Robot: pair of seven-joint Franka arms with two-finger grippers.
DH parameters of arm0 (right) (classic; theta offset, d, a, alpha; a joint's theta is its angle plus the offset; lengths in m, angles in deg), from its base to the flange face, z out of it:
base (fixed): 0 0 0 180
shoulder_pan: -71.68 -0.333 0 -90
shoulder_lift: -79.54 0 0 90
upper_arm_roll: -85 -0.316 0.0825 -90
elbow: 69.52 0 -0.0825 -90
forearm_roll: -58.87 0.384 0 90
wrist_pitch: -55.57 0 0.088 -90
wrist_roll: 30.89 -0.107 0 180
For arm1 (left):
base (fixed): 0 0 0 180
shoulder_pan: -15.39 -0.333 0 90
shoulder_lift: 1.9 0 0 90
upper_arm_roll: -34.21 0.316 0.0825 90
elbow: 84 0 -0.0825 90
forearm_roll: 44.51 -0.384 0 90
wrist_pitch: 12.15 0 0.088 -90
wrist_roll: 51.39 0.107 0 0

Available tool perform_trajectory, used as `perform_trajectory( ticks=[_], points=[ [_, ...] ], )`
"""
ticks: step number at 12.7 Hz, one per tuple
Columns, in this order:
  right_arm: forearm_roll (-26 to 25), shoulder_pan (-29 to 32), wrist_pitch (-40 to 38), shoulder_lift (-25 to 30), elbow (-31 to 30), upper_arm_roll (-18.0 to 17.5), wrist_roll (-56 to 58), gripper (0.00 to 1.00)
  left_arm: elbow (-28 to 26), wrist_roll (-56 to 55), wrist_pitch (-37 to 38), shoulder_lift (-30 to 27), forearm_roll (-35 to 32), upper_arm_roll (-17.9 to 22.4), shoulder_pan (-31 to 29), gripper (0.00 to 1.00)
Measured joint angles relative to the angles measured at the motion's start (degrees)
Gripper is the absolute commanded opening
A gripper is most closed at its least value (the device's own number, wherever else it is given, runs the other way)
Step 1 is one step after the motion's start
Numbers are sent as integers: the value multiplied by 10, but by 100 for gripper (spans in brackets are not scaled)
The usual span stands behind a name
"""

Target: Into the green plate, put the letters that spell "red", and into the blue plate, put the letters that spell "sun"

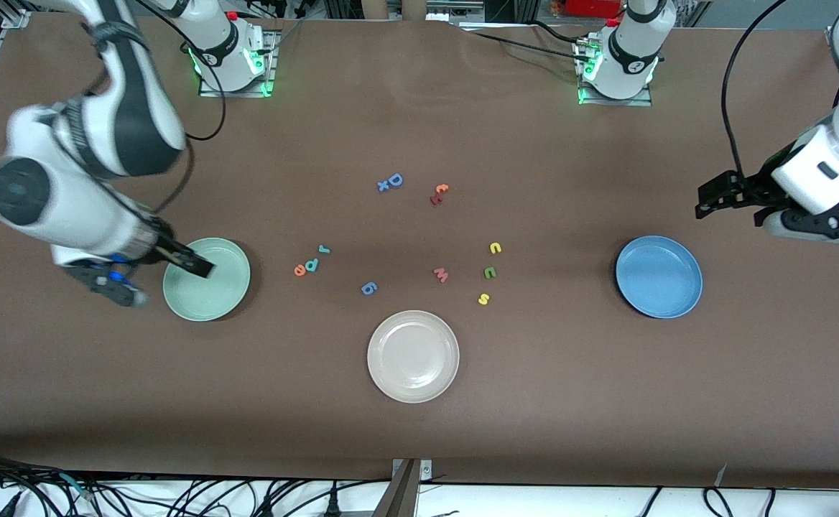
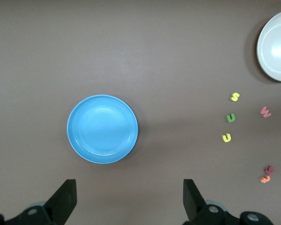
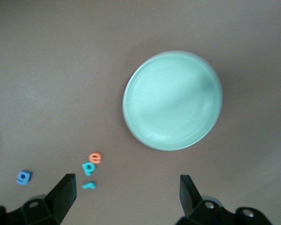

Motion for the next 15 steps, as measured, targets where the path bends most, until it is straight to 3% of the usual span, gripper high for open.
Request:
perform_trajectory(
  ticks=[4, 7, 11, 14, 15],
  points=[
    [0, -67, 89, -90, -3, -1, -155, 96, 8, -3, -7, 71, 2, -7, 28, 100],
    [9, -84, 162, -139, -18, -1, -205, 96, 13, -16, -45, 121, 2, -9, 58, 100],
    [12, -109, 245, -162, -59, -1, -243, 94, 14, -17, -88, 174, 13, -18, 84, 100],
    [12, -115, 256, -164, -79, -1, -252, 91, 13, -17, -130, 214, 65, -20, 96, 100],
    [12, -115, 260, -163, -85, -1, -252, 86, 13, -17, -143, 223, 68, -21, 100, 100]
  ],
)
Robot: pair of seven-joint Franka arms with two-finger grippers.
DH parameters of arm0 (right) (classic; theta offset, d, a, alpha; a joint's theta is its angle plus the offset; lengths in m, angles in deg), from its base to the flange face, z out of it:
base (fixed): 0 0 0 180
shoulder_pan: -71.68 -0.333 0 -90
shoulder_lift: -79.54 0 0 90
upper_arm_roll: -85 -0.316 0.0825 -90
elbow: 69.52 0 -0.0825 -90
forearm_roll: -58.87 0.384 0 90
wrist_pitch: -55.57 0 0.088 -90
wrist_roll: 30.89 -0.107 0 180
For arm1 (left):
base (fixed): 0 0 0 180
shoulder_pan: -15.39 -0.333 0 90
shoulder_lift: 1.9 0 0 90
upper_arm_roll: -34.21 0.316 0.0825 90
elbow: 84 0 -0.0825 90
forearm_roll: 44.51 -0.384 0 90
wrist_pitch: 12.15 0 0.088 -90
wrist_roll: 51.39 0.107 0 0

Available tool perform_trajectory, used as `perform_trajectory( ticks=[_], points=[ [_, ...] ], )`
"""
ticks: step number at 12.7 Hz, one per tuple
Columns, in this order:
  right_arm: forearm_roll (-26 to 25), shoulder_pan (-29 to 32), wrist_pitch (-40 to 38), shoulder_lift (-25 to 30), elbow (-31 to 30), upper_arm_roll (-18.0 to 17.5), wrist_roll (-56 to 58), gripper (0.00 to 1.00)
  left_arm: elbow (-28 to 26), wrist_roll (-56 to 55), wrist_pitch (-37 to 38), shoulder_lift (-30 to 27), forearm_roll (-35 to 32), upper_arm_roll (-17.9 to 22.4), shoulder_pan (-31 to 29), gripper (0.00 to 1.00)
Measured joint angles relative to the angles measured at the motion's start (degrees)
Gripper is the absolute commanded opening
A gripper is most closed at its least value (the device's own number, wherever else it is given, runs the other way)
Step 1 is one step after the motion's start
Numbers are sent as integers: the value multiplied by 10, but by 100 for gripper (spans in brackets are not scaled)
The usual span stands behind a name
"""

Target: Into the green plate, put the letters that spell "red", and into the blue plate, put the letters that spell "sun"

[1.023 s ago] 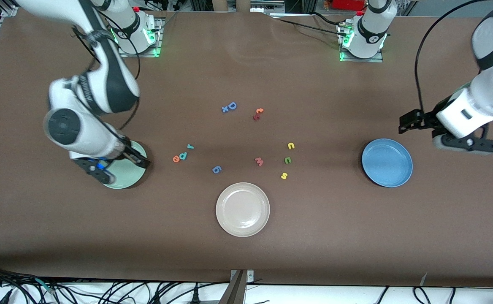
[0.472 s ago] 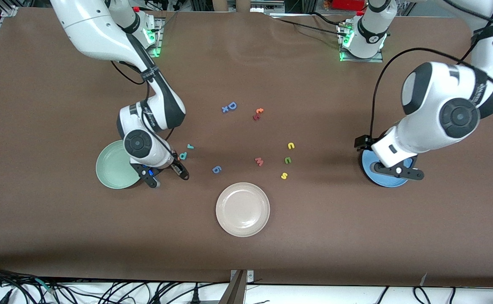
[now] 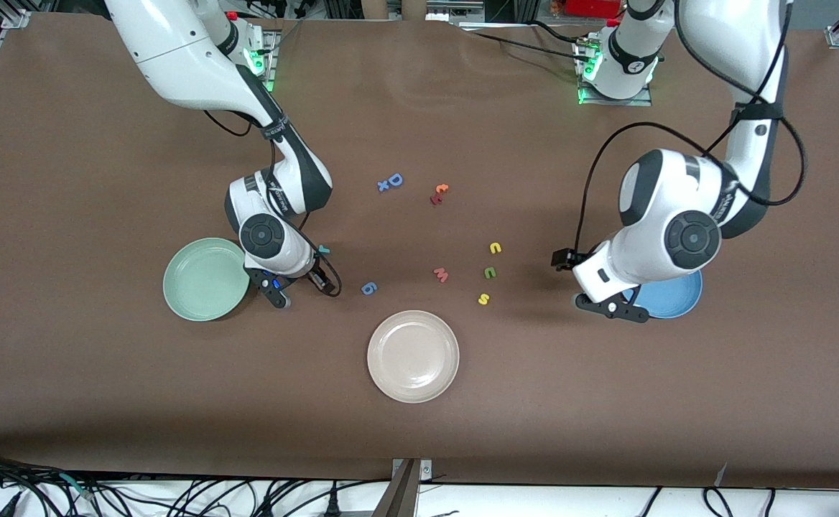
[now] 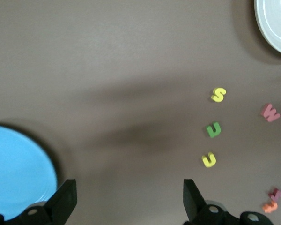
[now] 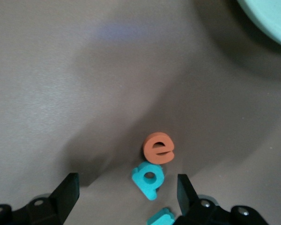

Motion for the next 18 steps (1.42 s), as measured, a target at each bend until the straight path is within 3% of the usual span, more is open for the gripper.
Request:
perform_trajectory(
  ticks=[3, 5, 10, 11, 13, 18],
  points=[
    [0, 0, 35, 7, -24, 1, 0, 54, -8, -44, -41, 15, 1, -1, 27, 100],
    [0, 0, 41, 13, -31, 1, 0, 39, -19, -68, -65, 20, 1, -1, 51, 100],
    [0, 0, 42, 16, -32, 1, 0, 34, -72, -75, -142, 21, 1, -1, 78, 100],
    [0, 0, 42, 16, -32, 1, 0, 24, -82, -75, -149, 21, 1, -1, 82, 100],
    [0, 0, 43, 17, -32, 1, 0, 16, -91, -80, -151, 21, 1, -1, 95, 100],
    [0, 0, 14, 24, -24, 2, 1, 16, -148, -118, -237, 21, 1, -1, 130, 100]
  ],
)
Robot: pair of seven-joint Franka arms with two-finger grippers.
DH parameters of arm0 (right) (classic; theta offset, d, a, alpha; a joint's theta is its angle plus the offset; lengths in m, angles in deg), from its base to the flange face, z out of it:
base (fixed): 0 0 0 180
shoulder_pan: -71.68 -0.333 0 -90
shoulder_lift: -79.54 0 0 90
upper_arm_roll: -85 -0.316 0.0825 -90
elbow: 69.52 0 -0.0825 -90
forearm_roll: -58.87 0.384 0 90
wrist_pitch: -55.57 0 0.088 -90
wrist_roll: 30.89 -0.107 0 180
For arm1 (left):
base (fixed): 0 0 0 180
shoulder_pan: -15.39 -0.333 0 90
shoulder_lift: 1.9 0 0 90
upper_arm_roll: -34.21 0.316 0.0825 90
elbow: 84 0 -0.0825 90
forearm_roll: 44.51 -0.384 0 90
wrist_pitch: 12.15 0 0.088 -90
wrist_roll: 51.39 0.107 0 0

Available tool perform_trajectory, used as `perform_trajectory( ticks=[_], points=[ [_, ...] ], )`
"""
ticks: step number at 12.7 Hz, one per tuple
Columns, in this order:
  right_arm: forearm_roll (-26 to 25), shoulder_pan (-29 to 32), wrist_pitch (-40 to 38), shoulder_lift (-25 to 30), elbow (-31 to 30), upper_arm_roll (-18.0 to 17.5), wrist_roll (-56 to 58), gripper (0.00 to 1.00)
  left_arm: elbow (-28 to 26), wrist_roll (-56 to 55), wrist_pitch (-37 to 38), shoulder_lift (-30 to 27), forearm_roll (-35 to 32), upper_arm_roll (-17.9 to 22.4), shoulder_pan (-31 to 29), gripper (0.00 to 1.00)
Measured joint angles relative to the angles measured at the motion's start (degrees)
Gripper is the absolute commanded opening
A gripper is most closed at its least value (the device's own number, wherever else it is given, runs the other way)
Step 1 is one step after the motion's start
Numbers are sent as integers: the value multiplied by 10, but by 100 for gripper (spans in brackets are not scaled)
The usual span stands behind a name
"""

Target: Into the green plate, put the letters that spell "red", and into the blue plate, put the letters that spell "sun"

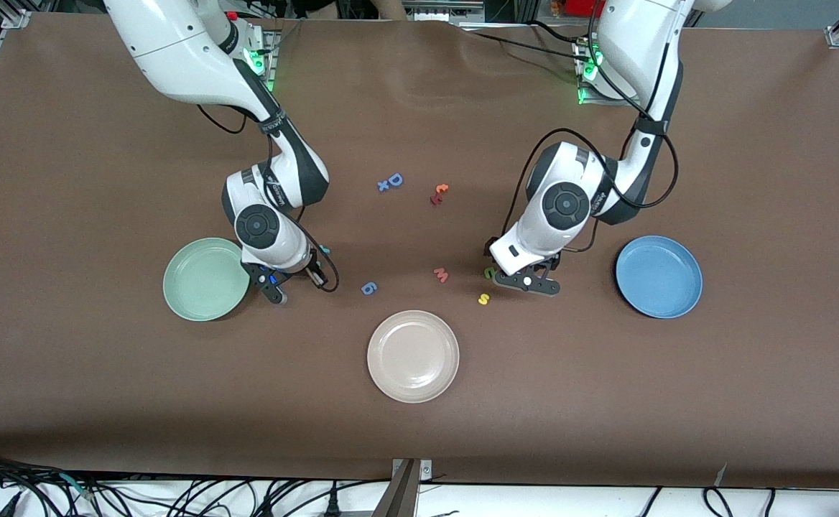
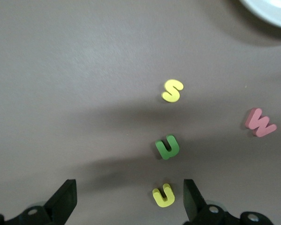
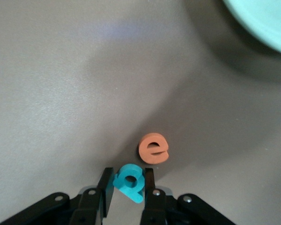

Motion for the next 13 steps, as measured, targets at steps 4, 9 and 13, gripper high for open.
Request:
perform_trajectory(
  ticks=[4, 9, 13],
  points=[
    [0, 5, -142, 25, 62, 26, 53, 16, -39, -16, -37, 0, 0, 0, 21, 100],
    [0, 43, -216, 43, 67, 118, 273, 17, -60, -35, -58, -1, 0, 0, 43, 100],
    [0, 110, -212, 22, 55, 125, 385, 20, -81, -36, -89, 0, 0, 1, 43, 100]
  ],
)
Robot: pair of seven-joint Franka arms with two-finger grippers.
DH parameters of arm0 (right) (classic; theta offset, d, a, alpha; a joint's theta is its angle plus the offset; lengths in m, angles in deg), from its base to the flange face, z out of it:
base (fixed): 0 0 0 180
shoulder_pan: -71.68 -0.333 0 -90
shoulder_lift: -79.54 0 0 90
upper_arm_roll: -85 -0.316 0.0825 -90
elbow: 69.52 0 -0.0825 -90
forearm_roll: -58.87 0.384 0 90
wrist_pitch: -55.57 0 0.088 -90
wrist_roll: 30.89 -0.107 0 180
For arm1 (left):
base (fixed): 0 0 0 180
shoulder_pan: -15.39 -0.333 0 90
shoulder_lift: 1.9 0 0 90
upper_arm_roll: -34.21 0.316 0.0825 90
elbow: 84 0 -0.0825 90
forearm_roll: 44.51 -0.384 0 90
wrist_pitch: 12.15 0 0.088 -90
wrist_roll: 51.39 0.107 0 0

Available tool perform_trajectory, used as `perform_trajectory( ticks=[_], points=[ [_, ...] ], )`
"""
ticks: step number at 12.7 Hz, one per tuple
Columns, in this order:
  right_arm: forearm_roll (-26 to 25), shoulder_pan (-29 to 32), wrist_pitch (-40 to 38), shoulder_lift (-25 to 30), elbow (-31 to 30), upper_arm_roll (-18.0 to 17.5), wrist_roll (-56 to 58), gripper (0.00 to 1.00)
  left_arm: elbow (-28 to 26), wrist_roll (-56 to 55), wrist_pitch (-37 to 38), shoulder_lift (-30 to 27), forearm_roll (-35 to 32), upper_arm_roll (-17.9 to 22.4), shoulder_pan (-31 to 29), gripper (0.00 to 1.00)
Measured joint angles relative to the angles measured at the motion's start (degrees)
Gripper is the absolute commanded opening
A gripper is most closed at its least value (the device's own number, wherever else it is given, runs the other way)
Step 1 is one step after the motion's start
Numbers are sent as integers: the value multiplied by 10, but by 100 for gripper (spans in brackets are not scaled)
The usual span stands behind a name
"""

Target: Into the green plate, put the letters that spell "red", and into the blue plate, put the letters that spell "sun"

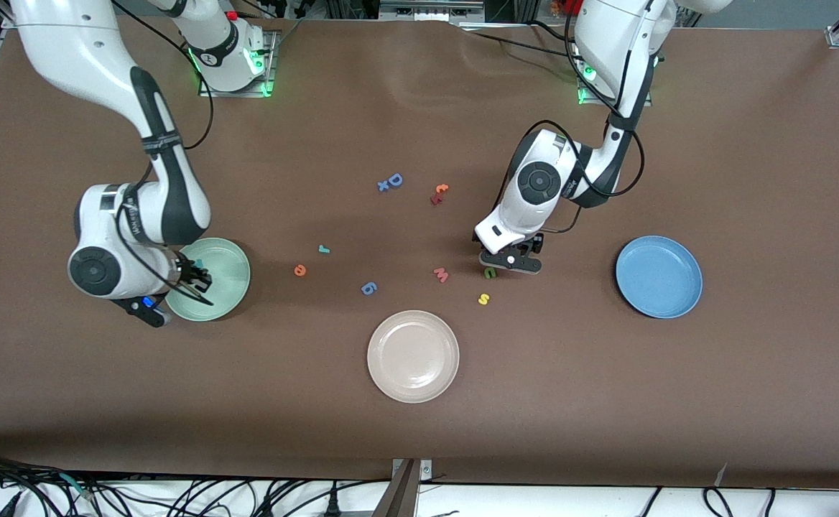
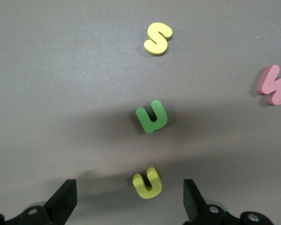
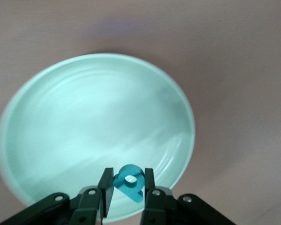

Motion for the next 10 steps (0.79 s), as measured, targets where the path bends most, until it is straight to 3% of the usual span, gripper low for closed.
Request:
perform_trajectory(
  ticks=[2, 3, 4, 6, 10],
  points=[
    [0, 12, 26, -20, -5, 0, 13, 30, -1, 0, -2, 2, 0, 0, 0, 97],
    [0, 11, 42, -28, -9, -2, 13, 44, -1, 0, -2, 3, 0, 0, 0, 94],
    [0, 10, 55, -35, -12, -5, 13, 75, -1, 0, -3, 5, 0, 0, 0, 94],
    [0, 7, 63, -41, -14, -6, 13, 93, -1, -1, -7, 10, 0, 0, 0, 93],
    [1, 3, 47, -19, -10, -10, 5, 94, -1, -12, -13, 15, 0, -1, 6, 83]
  ],
)
